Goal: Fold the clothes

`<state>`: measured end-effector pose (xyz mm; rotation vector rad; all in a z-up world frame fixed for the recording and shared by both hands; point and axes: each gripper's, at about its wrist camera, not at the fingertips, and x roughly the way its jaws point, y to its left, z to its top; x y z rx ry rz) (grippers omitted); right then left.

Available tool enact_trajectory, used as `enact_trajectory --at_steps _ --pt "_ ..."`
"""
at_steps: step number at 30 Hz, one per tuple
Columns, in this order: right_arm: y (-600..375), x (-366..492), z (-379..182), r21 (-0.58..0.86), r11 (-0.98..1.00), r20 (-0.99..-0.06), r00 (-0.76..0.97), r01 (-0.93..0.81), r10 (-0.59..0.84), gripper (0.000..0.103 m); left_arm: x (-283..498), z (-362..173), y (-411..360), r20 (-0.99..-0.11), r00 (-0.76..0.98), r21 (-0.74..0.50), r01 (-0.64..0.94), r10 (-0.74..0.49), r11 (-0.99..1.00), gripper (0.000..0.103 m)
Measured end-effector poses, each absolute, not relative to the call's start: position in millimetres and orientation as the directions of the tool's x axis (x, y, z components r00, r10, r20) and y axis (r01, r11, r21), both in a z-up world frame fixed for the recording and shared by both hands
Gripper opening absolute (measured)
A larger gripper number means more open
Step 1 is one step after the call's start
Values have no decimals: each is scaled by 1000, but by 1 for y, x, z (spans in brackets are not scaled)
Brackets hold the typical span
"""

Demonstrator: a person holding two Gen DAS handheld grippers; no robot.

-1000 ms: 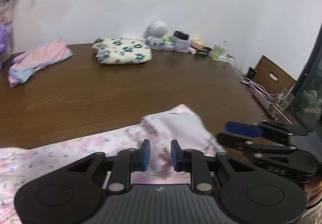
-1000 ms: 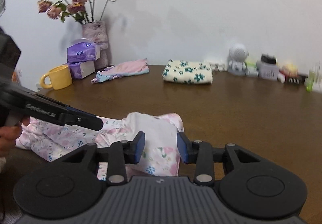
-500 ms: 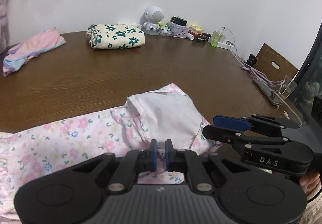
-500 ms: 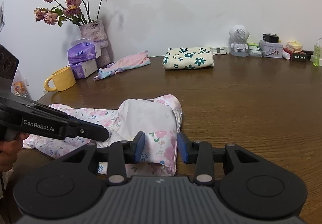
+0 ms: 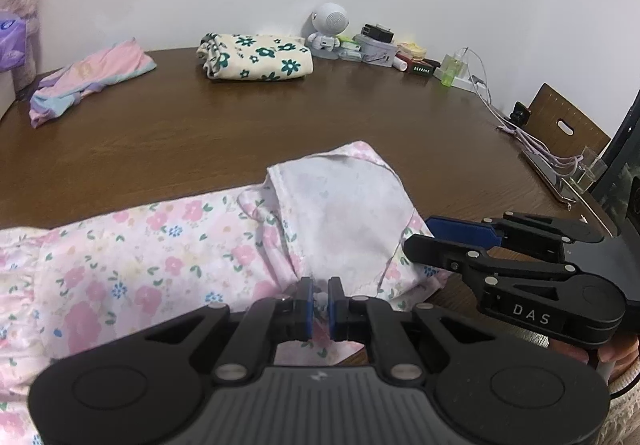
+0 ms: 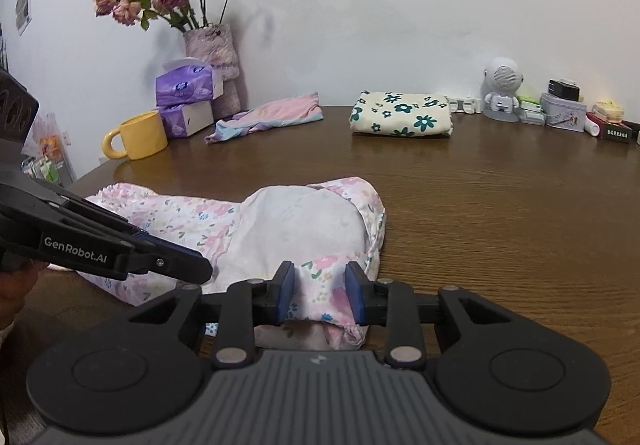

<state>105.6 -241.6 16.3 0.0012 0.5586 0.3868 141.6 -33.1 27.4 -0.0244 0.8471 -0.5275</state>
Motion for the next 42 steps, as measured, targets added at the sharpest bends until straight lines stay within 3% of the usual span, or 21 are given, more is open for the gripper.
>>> enact_trajectory --at_steps 6,14,20,29,37,42 --pt "-244 106 18 96 932 -526 777 -350 346 29 139 29 -33 -712 540 -220 436 -449 873 6" --pt "-265 120 46 140 935 -521 779 -326 350 29 149 55 -25 -654 614 -220 404 -442 888 10" --pt "-249 157 55 124 937 -551 762 -327 339 31 190 55 -37 -671 610 -252 346 -421 904 14" --pt "-247 211 52 211 927 -613 697 -309 372 31 237 38 -32 -700 562 -360 257 -441 897 19" --pt "-265 219 35 312 912 -609 681 -266 407 31 246 31 -29 -695 554 -395 238 -458 887 19" --pt "-266 220 29 337 902 -606 671 -269 427 31 245 27 -29 -691 545 -415 239 -475 878 9"
